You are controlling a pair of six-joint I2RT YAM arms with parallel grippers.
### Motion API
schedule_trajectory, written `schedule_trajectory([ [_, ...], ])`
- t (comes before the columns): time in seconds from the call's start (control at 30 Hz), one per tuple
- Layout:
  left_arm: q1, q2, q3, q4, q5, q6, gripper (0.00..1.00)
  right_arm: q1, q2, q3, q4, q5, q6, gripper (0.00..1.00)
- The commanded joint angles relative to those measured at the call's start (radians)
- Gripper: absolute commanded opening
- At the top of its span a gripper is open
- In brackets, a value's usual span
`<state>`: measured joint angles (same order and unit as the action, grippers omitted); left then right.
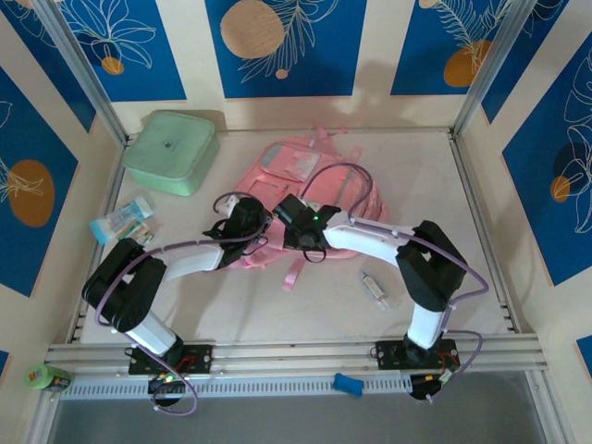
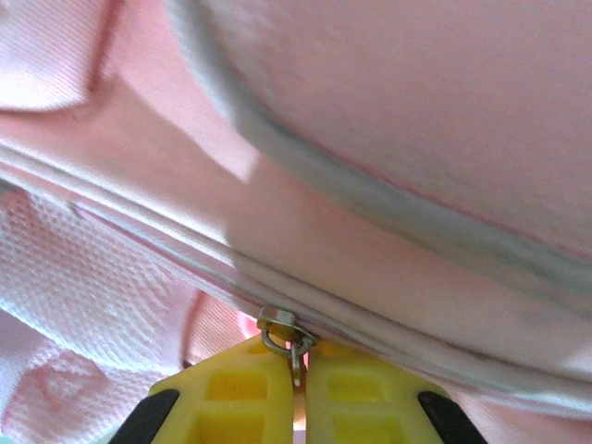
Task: Pack the student bag
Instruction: Zip the student bag at the center of the table.
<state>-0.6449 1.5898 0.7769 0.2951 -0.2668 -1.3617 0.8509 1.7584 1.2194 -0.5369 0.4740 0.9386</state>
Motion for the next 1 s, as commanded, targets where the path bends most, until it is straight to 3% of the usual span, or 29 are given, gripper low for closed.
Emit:
schedule_trajectory([
  [0.0,0.026,-0.027,-0.001,-0.034,-0.053,0.037,0.0,0.002,-0.099,-0.075,-0.095,0.07,-0.007,0.05],
  [0.3,0.116,-0.003,0.049,-0.065,0.033,0.094,0.0,-0.045,-0.305,-0.27,-0.129,0.085,-0.049,0.0],
  [0.5,0.211,0.048,0.139,-0.116,0.159,0.188,0.0,-0.069,-0.435,-0.321,-0.136,0.076,-0.123,0.0],
  [0.7,0.253,0.071,0.227,-0.138,0.271,0.317,0.0,-0.027,-0.401,-0.267,0.01,-0.143,-0.215,0.0],
  [0.8,0.275,0.073,0.306,-0.298,0.313,0.398,0.08,-0.026,-0.357,-0.224,0.044,-0.183,-0.21,0.0],
  [0.9,0.274,-0.017,0.199,-0.199,0.363,0.407,0.28,-0.023,-0.331,-0.202,0.05,-0.178,-0.215,0.0],
  [0.97,0.269,-0.088,0.135,-0.194,0.399,0.374,0.36,-0.021,-0.334,-0.212,0.065,-0.184,-0.207,0.0],
])
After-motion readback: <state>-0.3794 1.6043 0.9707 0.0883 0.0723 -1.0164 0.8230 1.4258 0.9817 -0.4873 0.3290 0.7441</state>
